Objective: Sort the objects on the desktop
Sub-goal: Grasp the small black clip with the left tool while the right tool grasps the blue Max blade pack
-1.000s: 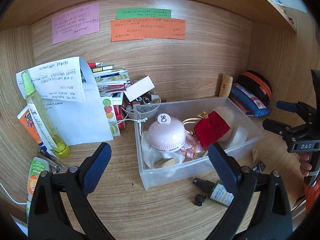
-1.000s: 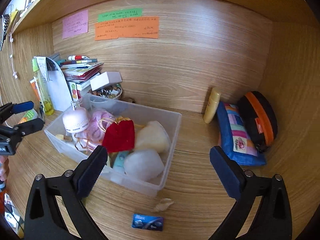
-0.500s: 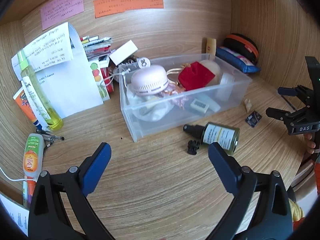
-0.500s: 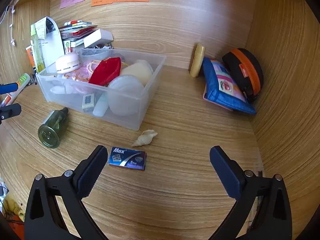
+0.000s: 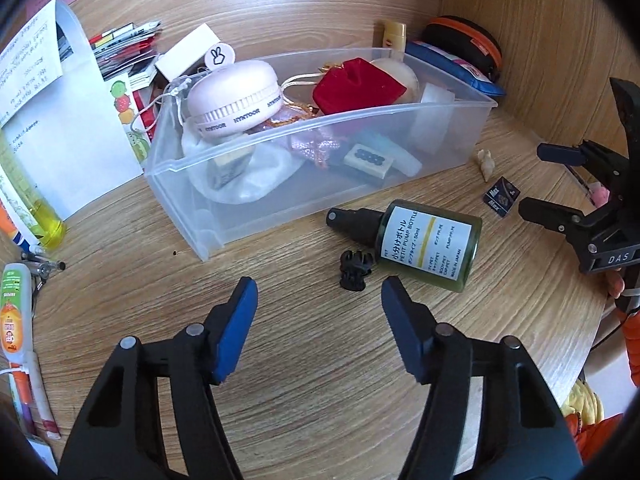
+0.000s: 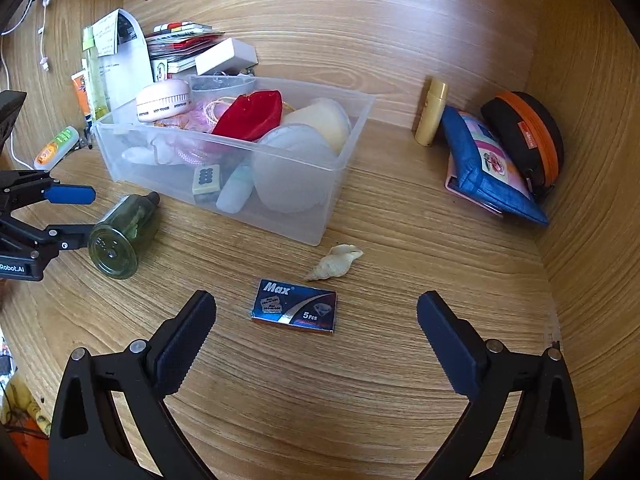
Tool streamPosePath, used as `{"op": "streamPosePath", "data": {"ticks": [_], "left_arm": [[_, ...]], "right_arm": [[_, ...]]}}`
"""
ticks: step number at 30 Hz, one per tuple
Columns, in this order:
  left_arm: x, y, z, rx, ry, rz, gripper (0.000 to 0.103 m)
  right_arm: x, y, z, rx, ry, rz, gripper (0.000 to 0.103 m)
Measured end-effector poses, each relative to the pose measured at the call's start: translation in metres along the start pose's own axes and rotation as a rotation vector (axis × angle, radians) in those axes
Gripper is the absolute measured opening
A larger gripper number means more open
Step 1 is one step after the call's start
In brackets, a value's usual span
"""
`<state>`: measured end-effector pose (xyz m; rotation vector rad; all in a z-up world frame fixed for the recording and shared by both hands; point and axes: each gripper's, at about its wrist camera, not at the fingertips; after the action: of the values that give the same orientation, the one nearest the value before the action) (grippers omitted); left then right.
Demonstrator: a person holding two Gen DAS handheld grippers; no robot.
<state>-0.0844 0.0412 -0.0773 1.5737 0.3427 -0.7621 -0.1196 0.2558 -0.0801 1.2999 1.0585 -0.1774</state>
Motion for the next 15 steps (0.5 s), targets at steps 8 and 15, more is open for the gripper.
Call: {"op": "streamPosePath", "data": {"ticks": [8, 15], "left_arm": [[-0.007, -0.013, -0.011, 0.003, -0.034, 0.026, 0.044], [-0.009, -0.016, -0.017, -0.021, -0.035, 0.012, 0.036]], "right_arm": [[0.002, -0.005, -0.001, -0.036, -0.005, 0.024, 0.077], [0.003, -0.017, 0.003, -0.045, 0.000, 0.087, 0.059]]}}
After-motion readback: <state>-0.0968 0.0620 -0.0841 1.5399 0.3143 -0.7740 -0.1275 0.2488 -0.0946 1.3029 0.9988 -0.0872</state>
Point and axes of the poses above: each gripper's, at about its wrist camera, not at the fingertips, and y roughly against the way its jaws point, z to its left, x to its underside, and after that the axes turned 2 degrees about -z, right-handed
